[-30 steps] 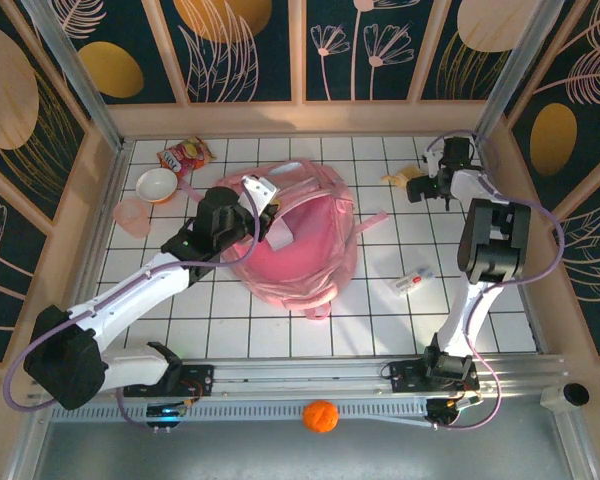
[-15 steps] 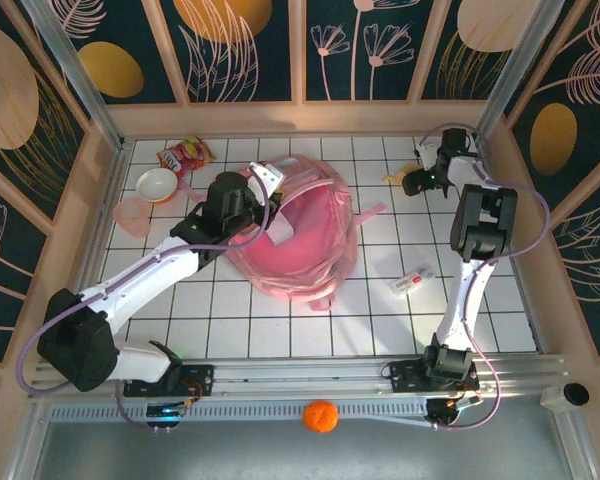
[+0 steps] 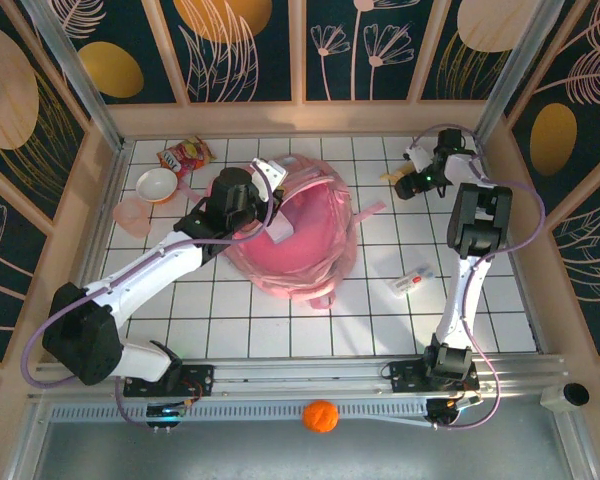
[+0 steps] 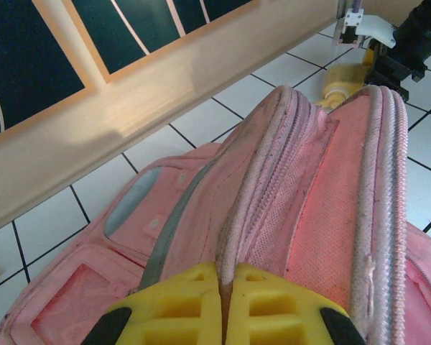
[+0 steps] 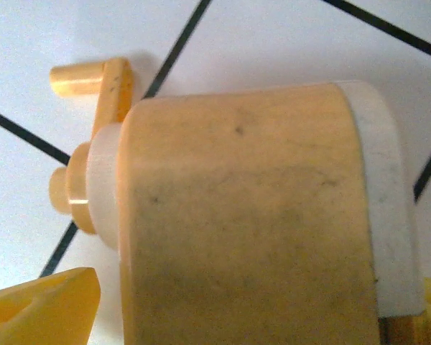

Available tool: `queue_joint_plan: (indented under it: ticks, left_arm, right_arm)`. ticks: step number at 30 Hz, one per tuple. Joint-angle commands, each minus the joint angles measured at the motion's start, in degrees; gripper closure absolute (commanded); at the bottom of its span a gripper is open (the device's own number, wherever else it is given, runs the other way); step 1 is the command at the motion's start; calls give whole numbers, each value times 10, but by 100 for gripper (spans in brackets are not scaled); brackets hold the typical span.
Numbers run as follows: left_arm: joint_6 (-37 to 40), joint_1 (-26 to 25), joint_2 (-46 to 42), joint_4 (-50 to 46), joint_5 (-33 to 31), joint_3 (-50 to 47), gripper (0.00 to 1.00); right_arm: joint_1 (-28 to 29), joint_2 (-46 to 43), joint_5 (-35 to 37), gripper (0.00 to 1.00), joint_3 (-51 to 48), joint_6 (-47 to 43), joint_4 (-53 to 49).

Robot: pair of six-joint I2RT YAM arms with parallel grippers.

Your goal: Pack the student bag

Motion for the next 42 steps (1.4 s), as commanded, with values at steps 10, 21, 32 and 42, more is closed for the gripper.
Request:
queue_joint_plan:
  ticks: [10,21,32,42]
  left_arm:
    - [-7,8,-4,25,-28,22,100]
    - [-36,8,-48,69,-15,-31,100]
    - [-93,8,-84,132,16,-86,100]
    - [-105,8,-102,150,23,-102,100]
  right_arm:
    - [12,-23,-28,43,-7,26,22]
    - [26,-252,-27,56,-214,148,136]
    - [194,-524,18,58,-458,281,159]
    - [363,-660,77,59,-580,437,251]
